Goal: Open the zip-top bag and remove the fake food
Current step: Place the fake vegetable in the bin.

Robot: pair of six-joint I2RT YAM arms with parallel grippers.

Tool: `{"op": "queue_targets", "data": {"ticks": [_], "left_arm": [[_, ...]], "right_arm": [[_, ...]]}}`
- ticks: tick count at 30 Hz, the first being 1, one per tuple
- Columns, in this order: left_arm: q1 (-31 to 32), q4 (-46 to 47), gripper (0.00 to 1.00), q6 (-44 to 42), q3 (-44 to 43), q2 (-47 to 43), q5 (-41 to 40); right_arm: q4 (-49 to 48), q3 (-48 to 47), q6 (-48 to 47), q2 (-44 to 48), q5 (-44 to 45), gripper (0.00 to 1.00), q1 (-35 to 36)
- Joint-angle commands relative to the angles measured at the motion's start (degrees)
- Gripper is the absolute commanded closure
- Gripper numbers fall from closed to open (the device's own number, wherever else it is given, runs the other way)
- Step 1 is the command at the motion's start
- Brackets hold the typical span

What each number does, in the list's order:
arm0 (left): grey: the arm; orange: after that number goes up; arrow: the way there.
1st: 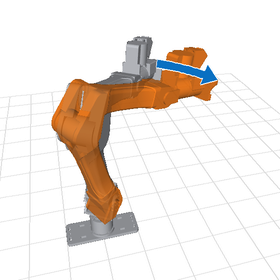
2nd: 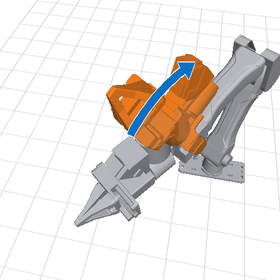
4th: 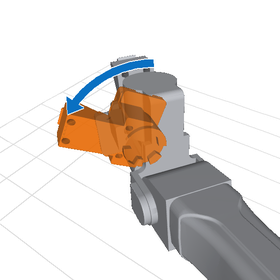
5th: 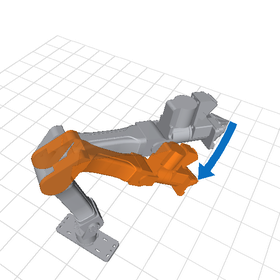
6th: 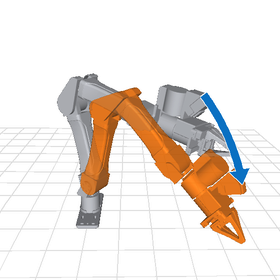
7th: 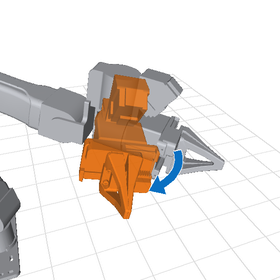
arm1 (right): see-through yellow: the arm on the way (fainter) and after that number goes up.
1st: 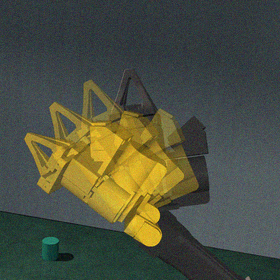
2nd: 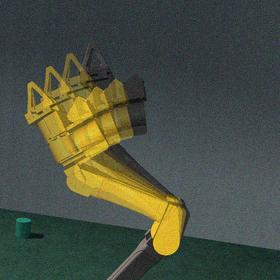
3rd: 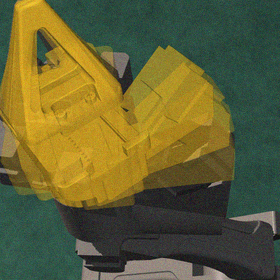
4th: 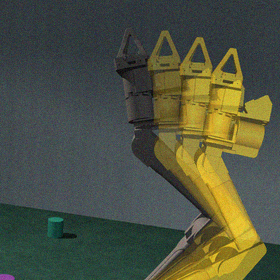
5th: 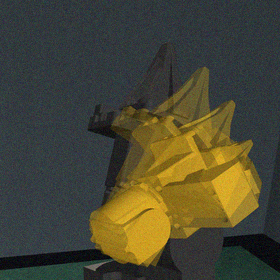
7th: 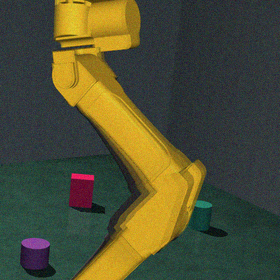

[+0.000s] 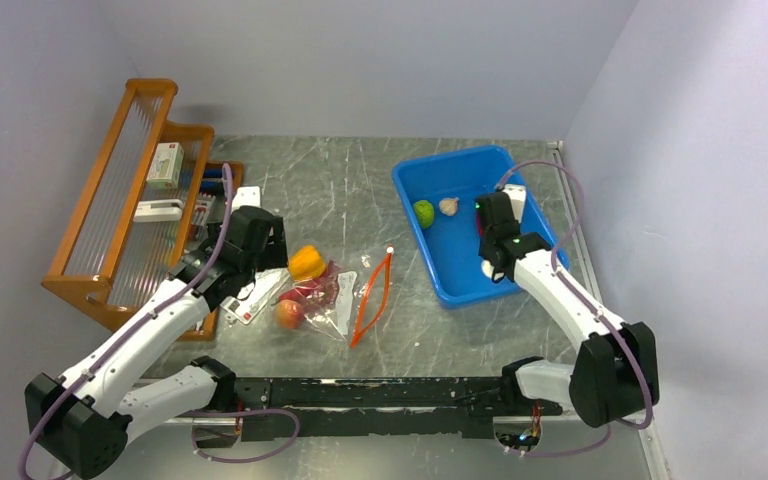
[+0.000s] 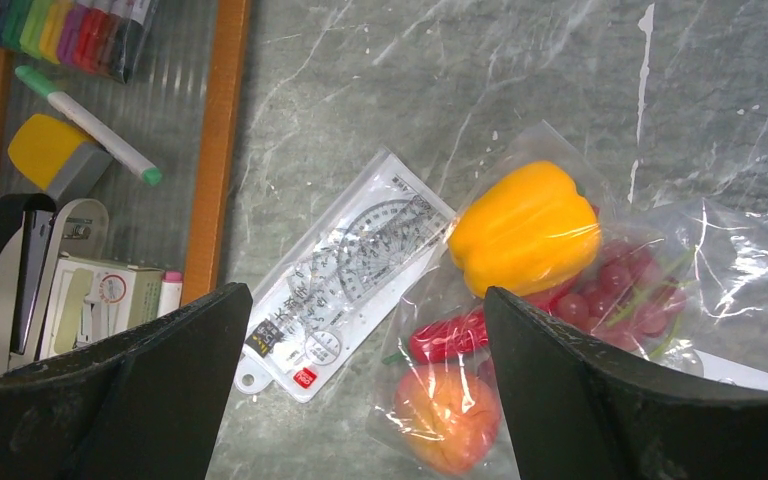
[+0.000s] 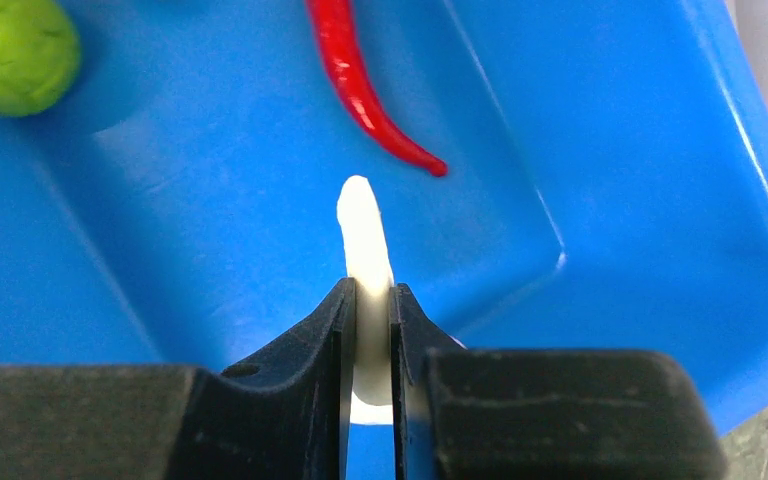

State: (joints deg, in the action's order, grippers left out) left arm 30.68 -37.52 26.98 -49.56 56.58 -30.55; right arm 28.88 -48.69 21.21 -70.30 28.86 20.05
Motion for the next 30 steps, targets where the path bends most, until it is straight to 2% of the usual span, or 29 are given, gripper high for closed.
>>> {"op": "queue_targets", "data": {"ticks": [1, 3, 5, 11, 15, 21, 23, 25, 28, 29, 30], "left_arm": [[-0.3, 0.4, 0.01, -0.3, 0.1, 0.5, -1.1], [-0.4, -0.3, 0.01, 0.1, -0.4, 1.2, -1.6], [-0.4, -0.4, 0.01, 0.0, -0.5, 1.5, -1.9], [-0.4, 0.0, 0.01, 0.0, -0.1, 0.5, -1.9], [-0.4, 0.5, 0.01, -0.4, 0.1, 0.5, -1.5], [-0.3, -0.2, 0.01, -0.2, -0.4, 1.5, -1.7], [-0.3, -0.1, 0.01, -0.2, -0.3, 1.5, -1.7], [-0.4, 0.0, 0.01, -0.2, -0.2, 1.3, -1.6], [-0.3, 0.2, 0.01, -0.3, 0.0, 0.9, -1.5], [-0.4, 0.3, 0.01, -0.3, 0.0, 0.8, -1.4], [-0.4, 0.4, 0.01, -0.3, 0.0, 0.8, -1.4]], "right_arm": [[-2.5, 1.2, 0.7, -1.2, -4.7, 0.84, -7.7], [-4.3, 2.2, 0.8, -2.0, -6.6, 0.8, -10.2], [-5.6, 3.0, 0.6, -3.3, -9.9, 0.62, -11.9], [-6.3, 3.6, 0.9, -2.9, -16.2, 0.53, -12.4], [-7.7, 3.8, -0.3, 2.8, -21.3, 0.52, -12.4], [-10.9, 3.6, -2.5, 12.0, -32.7, 0.4, -12.4], [-13.0, 3.8, -2.7, 14.8, -35.7, 0.31, -12.5], [-13.2, 3.6, -0.5, 17.4, -32.4, 0.22, -12.4], [-16.5, 5.5, 0.6, 22.2, -30.8, 0.15, -12.4], [-18.4, 6.6, 2.0, 24.4, -31.1, 0.05, -12.5], [-20.1, 7.6, 3.5, 25.9, -31.5, 0.01, -12.4]]}}
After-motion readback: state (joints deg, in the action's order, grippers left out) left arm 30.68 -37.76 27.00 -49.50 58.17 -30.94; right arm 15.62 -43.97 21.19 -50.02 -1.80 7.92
